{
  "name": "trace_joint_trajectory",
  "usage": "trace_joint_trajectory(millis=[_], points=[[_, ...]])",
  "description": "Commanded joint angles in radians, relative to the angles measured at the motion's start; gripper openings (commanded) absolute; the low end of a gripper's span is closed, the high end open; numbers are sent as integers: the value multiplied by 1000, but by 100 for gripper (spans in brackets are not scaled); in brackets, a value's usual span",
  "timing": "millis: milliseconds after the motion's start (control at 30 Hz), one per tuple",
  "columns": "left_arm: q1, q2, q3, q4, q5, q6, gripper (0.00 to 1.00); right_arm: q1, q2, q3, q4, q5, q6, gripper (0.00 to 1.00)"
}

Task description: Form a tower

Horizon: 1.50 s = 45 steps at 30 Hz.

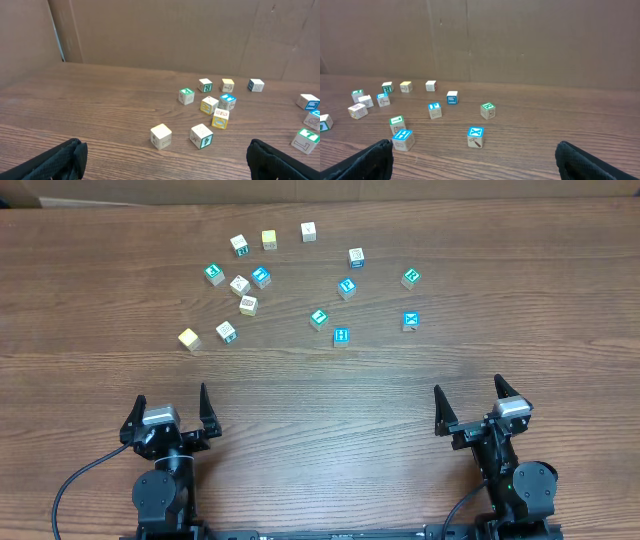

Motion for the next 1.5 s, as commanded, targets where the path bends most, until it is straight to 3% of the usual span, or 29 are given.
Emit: trace_joint_trajectory(millis=[0,800,900,1000,1200,1467], points=[[-6,-11,-4,3,4,19,100,7,-11,-10,6,8,-1,100],[-7,-11,-4,18,6,18,100,7,-11,-10,6,8,-1,100],[-6,-11,-3,19,43,19,100,7,-11,-10,6,8,-1,100],[-7,-11,17,19,173,19,100,7,-11,-10,6,8,-1,100],[-7,-11,137,-23,268,17,100,7,-11,-10,6,8,-1,100],[-7,105,502,-277,267,-19,100,7,-11,-10,6,8,-1,100]])
